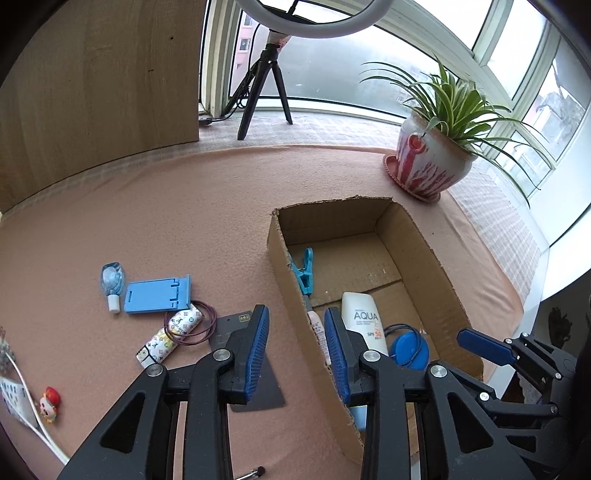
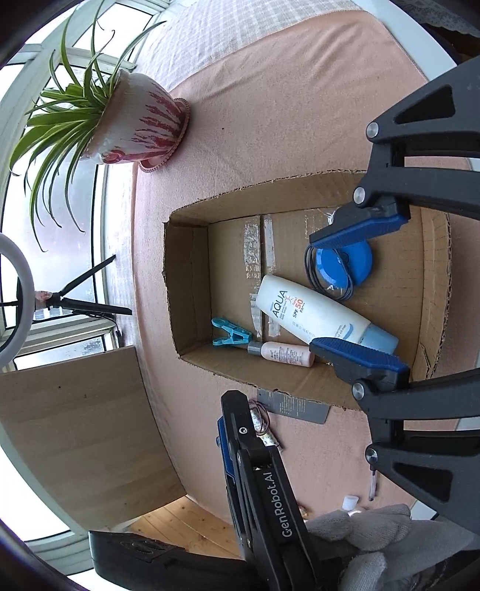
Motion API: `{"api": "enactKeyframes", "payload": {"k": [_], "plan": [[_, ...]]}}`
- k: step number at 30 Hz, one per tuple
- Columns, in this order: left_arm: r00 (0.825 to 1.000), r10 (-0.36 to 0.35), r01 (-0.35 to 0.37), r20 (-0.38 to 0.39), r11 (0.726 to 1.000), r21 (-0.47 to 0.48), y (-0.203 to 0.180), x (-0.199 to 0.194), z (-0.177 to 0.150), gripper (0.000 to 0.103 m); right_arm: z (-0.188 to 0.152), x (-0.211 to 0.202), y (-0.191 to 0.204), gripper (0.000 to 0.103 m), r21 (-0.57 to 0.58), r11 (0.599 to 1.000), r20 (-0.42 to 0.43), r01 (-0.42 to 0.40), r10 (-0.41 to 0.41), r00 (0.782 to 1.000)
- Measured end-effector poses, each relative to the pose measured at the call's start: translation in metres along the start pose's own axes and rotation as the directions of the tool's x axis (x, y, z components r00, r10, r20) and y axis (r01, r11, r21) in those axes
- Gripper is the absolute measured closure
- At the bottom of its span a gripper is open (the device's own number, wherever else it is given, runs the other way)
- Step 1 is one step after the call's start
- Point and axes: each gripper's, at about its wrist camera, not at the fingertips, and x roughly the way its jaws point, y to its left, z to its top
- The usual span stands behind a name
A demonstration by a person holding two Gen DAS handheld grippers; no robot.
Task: Organize objects
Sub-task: 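Open both grippers to drop the clothespin and cable in the box, then move both tools to the white massage roller with grey ball heads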
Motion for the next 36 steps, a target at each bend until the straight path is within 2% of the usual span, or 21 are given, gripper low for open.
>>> {"api": "enactKeyframes", "payload": {"k": [9, 18, 28, 36], "plan": [[0.998, 0.066, -0.067, -0.023, 0.994, -0.081, 0.072, -0.020, -0.023, 0.069, -0.001, 0.001, 0.044, 0.057, -0.030, 0.999, -0.005, -0.045, 0.045, 0.999], [0.990, 0.135, -0.140, -0.041, 0.970, -0.199, 0.161, -0.049, -0.056, 0.069, -0.010, 0.015, 0.104, 0.057, -0.093, 0.990, -0.052, -0.104, 0.099, 0.994], [0.974, 0.221, -0.227, -0.056, 0.909, -0.349, 0.264, -0.085, -0.096, 0.070, -0.019, 0.041, 0.179, 0.057, -0.185, 0.963, -0.139, -0.196, 0.172, 0.975], [0.960, 0.272, -0.270, -0.060, 0.858, -0.437, 0.332, -0.109, -0.110, 0.070, -0.024, 0.060, 0.239, 0.057, -0.240, 0.923, -0.212, -0.301, 0.253, 0.944]]}}
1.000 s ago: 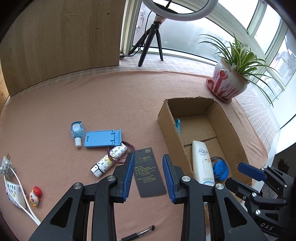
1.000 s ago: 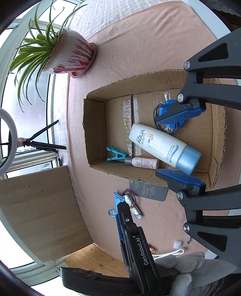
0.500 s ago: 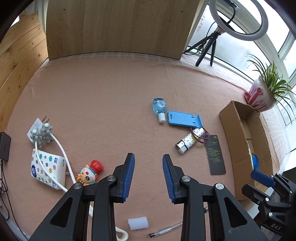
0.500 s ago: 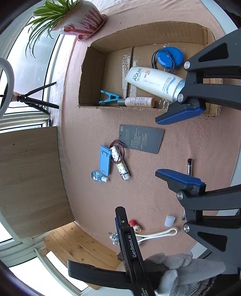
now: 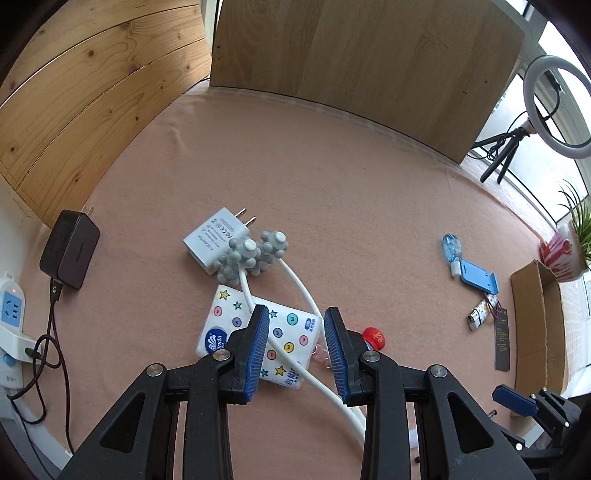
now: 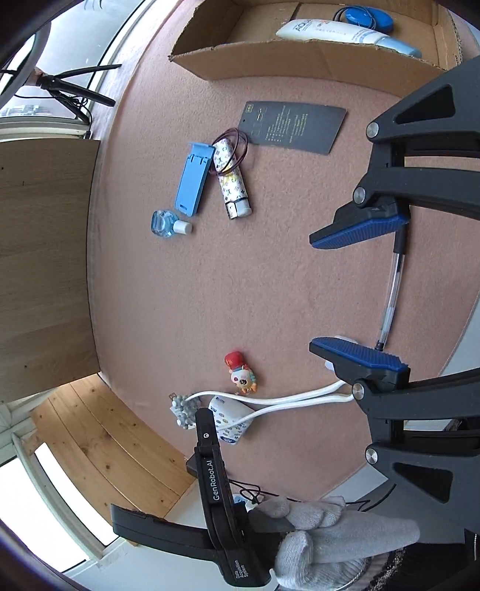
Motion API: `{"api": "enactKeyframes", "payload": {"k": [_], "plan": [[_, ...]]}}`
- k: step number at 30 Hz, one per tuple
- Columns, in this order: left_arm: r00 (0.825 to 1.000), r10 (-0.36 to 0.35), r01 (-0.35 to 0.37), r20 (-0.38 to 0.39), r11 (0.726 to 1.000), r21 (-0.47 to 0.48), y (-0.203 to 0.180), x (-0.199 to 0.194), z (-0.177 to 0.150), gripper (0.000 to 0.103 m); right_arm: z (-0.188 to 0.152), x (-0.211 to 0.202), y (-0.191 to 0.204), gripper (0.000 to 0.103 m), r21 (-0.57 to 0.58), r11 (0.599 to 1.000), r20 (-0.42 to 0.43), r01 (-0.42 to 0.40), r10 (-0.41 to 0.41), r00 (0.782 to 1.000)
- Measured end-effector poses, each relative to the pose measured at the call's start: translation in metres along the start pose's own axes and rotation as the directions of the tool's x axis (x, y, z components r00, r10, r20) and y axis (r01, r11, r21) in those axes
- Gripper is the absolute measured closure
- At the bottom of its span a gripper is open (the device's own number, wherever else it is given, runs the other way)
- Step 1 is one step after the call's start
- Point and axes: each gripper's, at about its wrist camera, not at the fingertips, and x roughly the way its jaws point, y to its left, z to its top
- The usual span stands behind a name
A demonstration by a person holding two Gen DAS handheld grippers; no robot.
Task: Organize objects
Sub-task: 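Move both tools to the white massage roller with grey ball heads, then grasp the roller's ball heads with the left gripper while the right grasps its loop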
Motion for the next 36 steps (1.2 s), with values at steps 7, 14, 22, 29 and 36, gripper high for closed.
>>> {"api": "enactKeyframes", "payload": {"k": [7, 14, 22, 29, 36], "plan": [[1.000, -0.008, 0.007, -0.022, 0.999, -0.040, 0.029, 0.014, 0.017, 0.070, 0.013, 0.030, 0.044, 0.057, -0.071, 0.996, -0.042, -0.054, 0.051, 0.998], [0.998, -0.037, 0.035, -0.051, 0.999, -0.028, 0.035, 0.030, 0.030, 0.070, 0.017, 0.058, 0.069, 0.057, -0.099, 0.992, -0.093, -0.084, 0.075, 0.993], [0.997, -0.051, 0.051, -0.064, 0.999, 0.011, 0.029, 0.042, 0.034, 0.074, 0.018, 0.083, 0.088, 0.057, -0.115, 0.989, -0.141, -0.093, 0.076, 0.987], [0.996, -0.061, 0.062, -0.060, 0.998, 0.015, 0.030, 0.047, 0.037, 0.081, 0.017, 0.099, 0.095, 0.078, -0.118, 0.989, -0.167, -0.086, 0.065, 0.984], [0.995, -0.089, 0.089, -0.041, 0.996, -0.001, 0.028, 0.041, 0.038, 0.090, 0.017, 0.098, 0.098, 0.089, -0.135, 0.989, -0.142, -0.062, 0.043, 0.989]]}}
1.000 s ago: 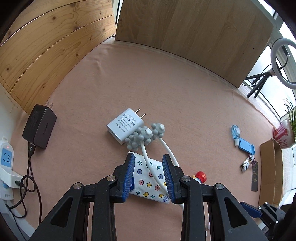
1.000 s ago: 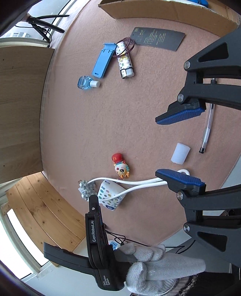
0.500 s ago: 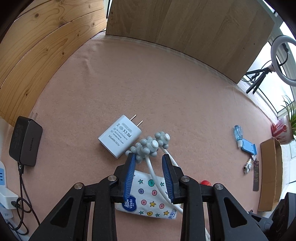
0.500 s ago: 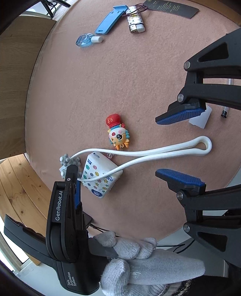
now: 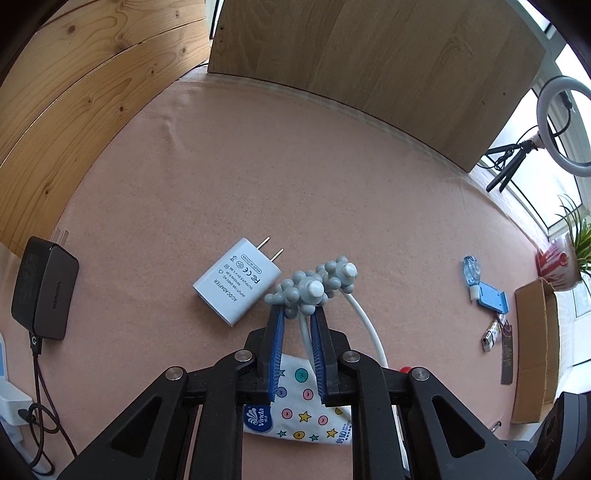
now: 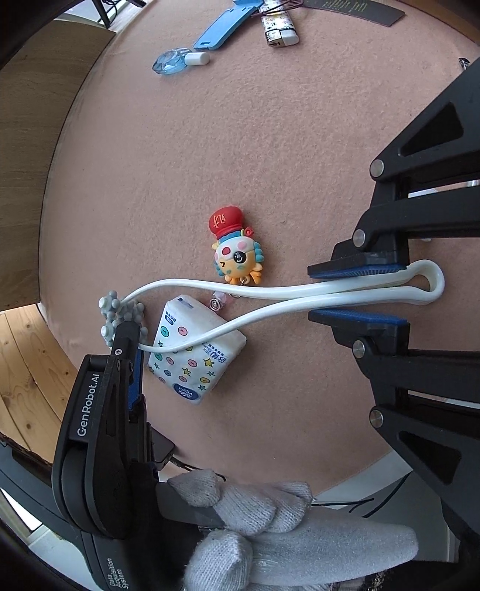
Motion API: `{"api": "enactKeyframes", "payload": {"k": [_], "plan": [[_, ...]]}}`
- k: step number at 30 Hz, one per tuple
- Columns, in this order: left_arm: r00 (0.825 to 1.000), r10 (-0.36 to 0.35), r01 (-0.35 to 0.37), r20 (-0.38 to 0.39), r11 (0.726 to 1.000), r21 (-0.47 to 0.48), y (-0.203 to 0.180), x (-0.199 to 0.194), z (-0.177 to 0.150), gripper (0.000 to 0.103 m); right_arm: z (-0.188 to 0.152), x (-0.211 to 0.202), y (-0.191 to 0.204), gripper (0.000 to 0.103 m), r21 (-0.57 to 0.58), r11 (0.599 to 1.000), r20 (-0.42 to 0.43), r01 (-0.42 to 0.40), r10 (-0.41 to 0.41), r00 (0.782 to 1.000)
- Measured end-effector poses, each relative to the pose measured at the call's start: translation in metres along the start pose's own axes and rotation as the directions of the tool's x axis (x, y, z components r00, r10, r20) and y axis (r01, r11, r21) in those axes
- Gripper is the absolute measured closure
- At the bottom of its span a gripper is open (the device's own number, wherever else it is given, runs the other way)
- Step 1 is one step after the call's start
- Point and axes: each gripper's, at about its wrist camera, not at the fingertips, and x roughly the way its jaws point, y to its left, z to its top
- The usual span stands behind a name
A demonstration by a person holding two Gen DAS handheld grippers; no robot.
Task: Organize objects
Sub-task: 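Grasp the roller's ball heads with the left gripper while the right grasps its loop, then lift the massage roller with both grippers and carry it into the box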
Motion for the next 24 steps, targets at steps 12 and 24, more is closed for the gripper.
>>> {"api": "enactKeyframes", "payload": {"k": [12, 24], "plan": [[0.997, -0.041, 0.040, 0.060, 0.999, 0.026, -0.036, -0.028, 0.007, 0.091, -0.008, -0.028, -0.003, 0.091, -0.009, 0.999, 0.066, 0.031, -0.030, 0.997], [0.987, -0.133, 0.122, 0.093, 0.986, 0.117, -0.128, -0.041, 0.014, 0.091, -0.025, -0.085, -0.041, 0.091, 0.057, 0.995, 0.144, 0.083, -0.091, 0.985]]}}
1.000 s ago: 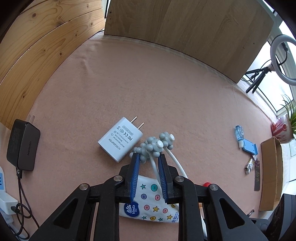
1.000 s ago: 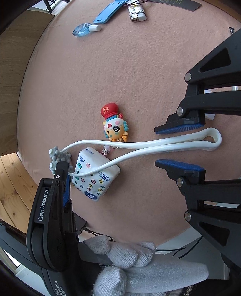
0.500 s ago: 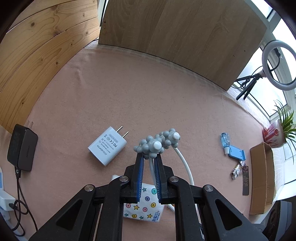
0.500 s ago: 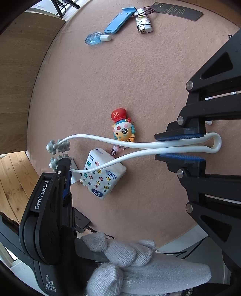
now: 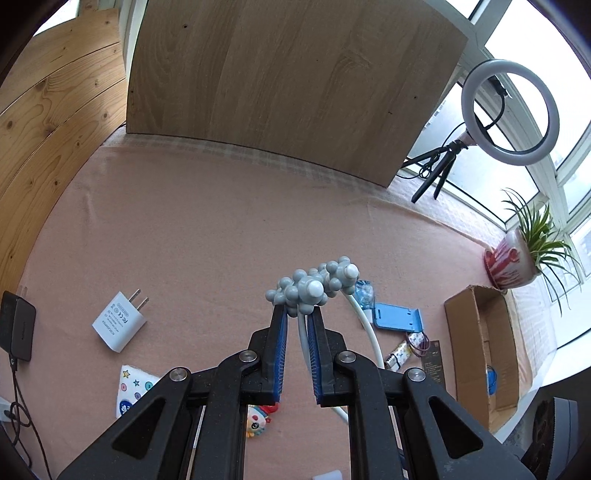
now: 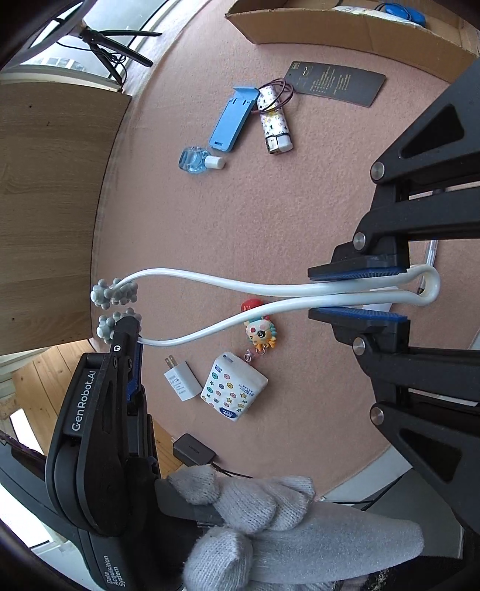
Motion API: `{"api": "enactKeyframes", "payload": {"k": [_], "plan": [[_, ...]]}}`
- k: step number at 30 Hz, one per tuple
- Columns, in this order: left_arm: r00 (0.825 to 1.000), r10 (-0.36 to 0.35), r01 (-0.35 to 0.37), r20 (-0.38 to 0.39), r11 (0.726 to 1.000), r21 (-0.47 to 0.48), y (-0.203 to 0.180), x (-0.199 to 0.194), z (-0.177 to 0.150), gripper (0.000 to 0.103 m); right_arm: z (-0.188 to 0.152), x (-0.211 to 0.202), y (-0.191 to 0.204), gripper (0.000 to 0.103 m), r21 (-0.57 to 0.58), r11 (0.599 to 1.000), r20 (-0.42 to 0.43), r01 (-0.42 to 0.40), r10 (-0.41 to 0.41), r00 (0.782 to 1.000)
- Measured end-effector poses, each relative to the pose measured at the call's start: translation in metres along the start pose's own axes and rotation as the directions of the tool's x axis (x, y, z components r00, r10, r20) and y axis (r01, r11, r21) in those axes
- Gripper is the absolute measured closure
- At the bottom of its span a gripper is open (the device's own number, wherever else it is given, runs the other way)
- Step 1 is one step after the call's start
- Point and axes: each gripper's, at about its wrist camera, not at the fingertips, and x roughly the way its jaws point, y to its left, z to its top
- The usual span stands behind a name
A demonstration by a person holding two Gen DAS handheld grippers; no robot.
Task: Organize objects
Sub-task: 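Lift the massage roller with both grippers and carry it into the box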
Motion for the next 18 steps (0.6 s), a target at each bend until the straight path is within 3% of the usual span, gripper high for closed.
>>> {"api": "enactKeyframes", "payload": {"k": [5, 18], "plan": [[0.999, -0.048, 0.048, -0.004, 0.998, 0.041, -0.050, 0.012, 0.002, 0.091, 0.002, -0.017, -0.031, 0.090, 0.043, 0.998, 0.023, 0.038, -0.039, 0.999], [0.984, -0.171, 0.177, -0.048, 0.968, 0.180, -0.202, 0.053, 0.000, 0.091, -0.035, -0.078, -0.130, 0.090, 0.180, 0.973, 0.064, 0.146, -0.160, 0.985]]}}
